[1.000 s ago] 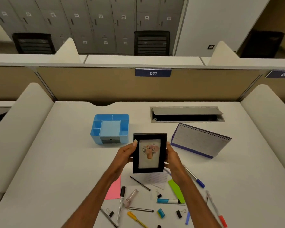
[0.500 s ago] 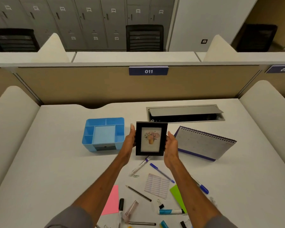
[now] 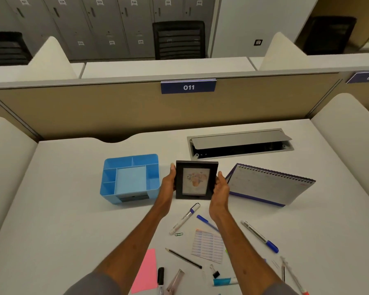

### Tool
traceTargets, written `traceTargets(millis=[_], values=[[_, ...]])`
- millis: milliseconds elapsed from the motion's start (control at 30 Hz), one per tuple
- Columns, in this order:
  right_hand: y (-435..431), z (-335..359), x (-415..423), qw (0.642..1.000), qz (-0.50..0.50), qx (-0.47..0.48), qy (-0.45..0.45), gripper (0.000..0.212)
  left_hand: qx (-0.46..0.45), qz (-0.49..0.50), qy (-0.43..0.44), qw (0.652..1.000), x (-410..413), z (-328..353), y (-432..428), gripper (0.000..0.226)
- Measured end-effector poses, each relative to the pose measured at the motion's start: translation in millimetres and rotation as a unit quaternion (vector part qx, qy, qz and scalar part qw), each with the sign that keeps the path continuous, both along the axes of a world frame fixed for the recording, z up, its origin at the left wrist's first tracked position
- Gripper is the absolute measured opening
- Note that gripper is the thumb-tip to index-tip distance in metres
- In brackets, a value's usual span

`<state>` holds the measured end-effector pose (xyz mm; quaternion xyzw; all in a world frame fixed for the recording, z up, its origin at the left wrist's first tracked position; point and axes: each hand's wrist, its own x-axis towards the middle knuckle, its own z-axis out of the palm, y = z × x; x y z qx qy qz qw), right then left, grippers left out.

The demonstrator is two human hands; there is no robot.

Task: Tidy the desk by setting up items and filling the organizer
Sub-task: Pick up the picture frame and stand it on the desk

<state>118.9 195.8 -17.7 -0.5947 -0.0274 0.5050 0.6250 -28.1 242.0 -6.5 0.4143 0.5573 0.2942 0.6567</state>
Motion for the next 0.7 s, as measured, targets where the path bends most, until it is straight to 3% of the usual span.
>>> traceTargets(millis=[167,367,700], values=[[2.2,-4.1,-4.9,0.999,-0.036,-0.005,-0.034,0.025,-0.008,-0.010,0.009,1.000,-0.6,-3.0,5.5,0.052],[2.4,-7.2,-5.1,0.998,-0.059,-0.003,0.022,0.056,-0.005,-0.030,0.004,1.000,0.1,-4.7,7.7,0.051],[-6.8,-7.7,-3.8,0.998,-0.054,0.013,-0.037,0.039,-0.009,-0.054,-0.013,0.998,0.0,-0.2,3.7,0.056]])
